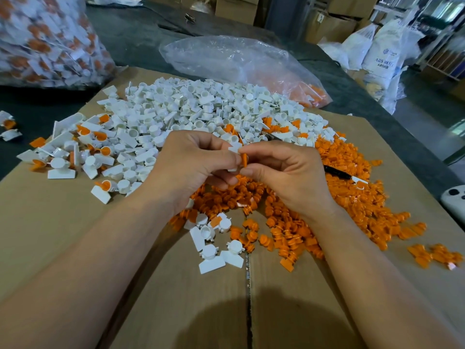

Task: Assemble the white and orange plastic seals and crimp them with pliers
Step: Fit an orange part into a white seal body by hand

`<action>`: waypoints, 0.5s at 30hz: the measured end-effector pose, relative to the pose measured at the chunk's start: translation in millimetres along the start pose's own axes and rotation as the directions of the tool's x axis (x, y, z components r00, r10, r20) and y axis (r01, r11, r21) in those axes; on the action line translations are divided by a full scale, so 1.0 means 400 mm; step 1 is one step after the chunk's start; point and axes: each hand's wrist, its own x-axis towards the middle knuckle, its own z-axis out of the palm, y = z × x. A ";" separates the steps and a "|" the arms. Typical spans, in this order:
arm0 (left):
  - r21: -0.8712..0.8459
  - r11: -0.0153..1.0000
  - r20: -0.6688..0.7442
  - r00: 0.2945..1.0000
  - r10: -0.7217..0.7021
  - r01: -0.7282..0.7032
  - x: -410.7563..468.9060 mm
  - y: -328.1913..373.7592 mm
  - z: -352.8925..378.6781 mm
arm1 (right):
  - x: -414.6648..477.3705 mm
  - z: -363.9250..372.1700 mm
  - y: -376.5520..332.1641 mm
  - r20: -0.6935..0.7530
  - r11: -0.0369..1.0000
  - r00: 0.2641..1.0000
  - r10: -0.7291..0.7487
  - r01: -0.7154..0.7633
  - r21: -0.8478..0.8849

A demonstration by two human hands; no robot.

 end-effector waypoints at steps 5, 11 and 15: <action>-0.006 1.000 -0.002 1.000 0.001 -0.001 0.001 -0.002 0.000 | -0.001 0.001 -0.009 -0.002 0.999 0.999 0.044 -0.044 -0.006; -0.037 0.999 -0.041 0.999 -0.013 0.011 0.003 -0.001 -0.003 | 0.010 -0.045 -0.049 -0.095 0.961 0.981 0.168 -0.185 -0.207; -0.053 0.998 -0.037 0.999 -0.030 0.028 0.004 -0.001 -0.007 | 0.018 -0.151 -0.057 -0.230 0.805 0.920 0.318 -0.390 -0.446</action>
